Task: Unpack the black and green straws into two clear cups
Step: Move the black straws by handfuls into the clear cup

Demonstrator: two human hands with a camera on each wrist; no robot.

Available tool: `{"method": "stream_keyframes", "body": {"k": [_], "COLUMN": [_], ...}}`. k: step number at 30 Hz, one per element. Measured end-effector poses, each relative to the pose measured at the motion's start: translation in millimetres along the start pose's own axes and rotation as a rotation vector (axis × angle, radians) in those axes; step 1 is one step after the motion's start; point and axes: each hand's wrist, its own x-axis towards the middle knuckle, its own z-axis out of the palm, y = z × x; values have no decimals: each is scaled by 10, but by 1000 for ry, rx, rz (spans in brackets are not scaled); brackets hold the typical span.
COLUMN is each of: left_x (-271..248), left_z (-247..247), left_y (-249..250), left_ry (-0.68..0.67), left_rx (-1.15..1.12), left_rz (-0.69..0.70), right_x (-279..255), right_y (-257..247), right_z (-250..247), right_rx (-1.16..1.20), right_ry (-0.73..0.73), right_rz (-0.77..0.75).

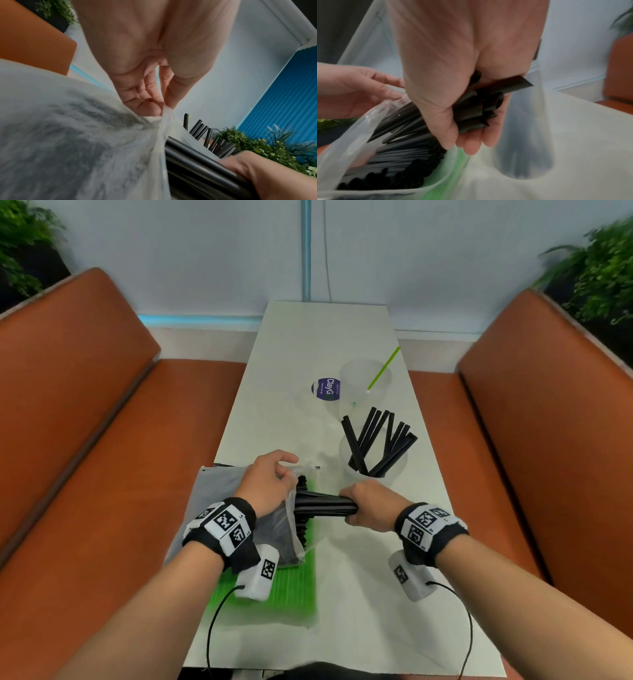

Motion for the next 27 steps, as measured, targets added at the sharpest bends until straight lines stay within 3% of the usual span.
{"method": "stream_keyframes", "body": {"k": [7,11,17,23,27], "left_x": [57,62,67,94,174], "left_z": [58,120,166,250,261], "left_y": [-43,-70,131,445,572], "left_ry": [95,83,170,65,102], "left_rx": [-18,22,-140,-561,-461], "left_rz": [-25,-57,-28,-39,9], "right_x": [-508,-725,-753,-638,-498], "right_y": [551,731,670,457,379], "right_z": [-40,-78,-138,-247,-285], "right_rx": [96,182,409,503,439], "right_ry": [21,67,118,105,23], "right_rz": [192,268,260,192,188]}}
